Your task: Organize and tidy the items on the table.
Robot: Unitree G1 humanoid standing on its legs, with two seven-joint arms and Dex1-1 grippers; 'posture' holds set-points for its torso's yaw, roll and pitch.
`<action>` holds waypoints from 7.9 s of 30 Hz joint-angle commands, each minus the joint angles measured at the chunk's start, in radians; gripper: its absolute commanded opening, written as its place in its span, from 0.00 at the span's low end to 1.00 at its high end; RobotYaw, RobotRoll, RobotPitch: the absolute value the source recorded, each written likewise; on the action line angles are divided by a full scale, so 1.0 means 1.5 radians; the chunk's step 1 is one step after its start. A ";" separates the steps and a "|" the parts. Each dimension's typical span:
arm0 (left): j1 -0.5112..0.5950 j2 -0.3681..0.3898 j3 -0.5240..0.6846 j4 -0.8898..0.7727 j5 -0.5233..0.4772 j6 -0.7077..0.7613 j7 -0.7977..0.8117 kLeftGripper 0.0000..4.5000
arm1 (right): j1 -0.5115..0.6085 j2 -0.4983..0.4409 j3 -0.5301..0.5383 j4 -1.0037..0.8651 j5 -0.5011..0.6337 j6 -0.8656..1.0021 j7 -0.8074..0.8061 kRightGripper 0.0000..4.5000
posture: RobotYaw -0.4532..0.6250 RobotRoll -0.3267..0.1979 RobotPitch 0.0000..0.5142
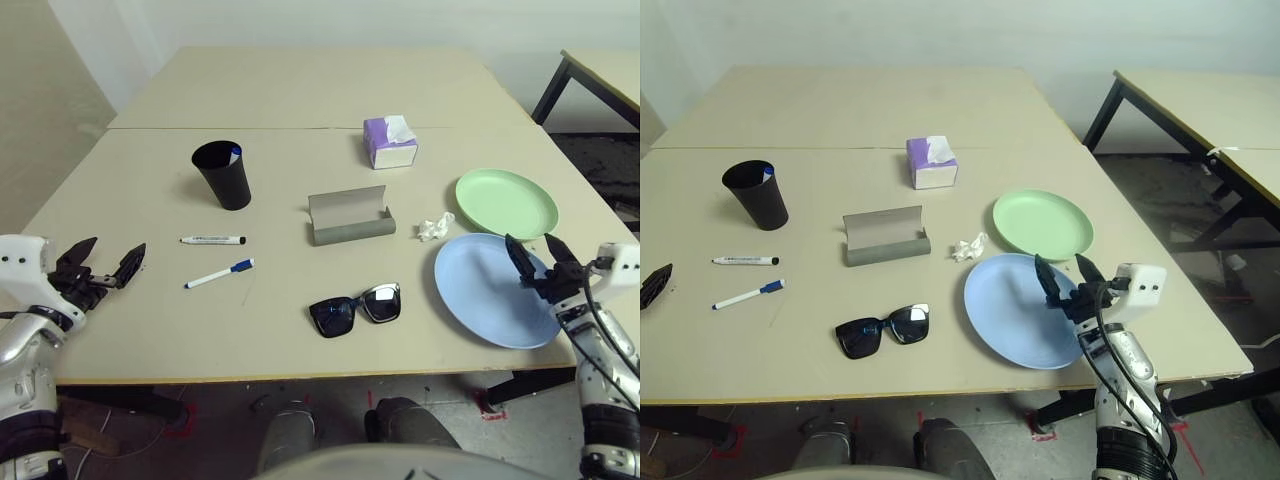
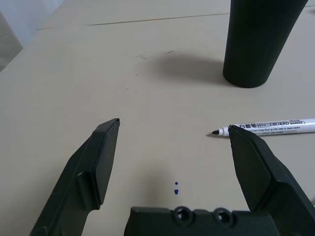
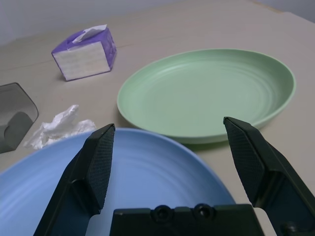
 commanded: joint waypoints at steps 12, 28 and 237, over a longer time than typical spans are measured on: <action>-0.021 -0.003 0.003 0.061 -0.002 -0.033 -0.029 0.99 | 0.003 -0.023 -0.004 0.007 0.009 0.006 0.005 1.00 | 0.41 0.62 0.16; -0.022 -0.007 -0.011 0.118 0.003 -0.070 -0.050 0.99 | 0.009 -0.065 -0.027 0.011 0.018 0.013 0.014 1.00 | 0.38 0.62 0.17; -0.006 0.014 -0.244 -0.196 -0.048 -0.023 -0.433 1.00 | -0.704 -0.398 0.146 0.526 -0.119 0.744 0.057 0.99 | 0.35 0.62 0.28</action>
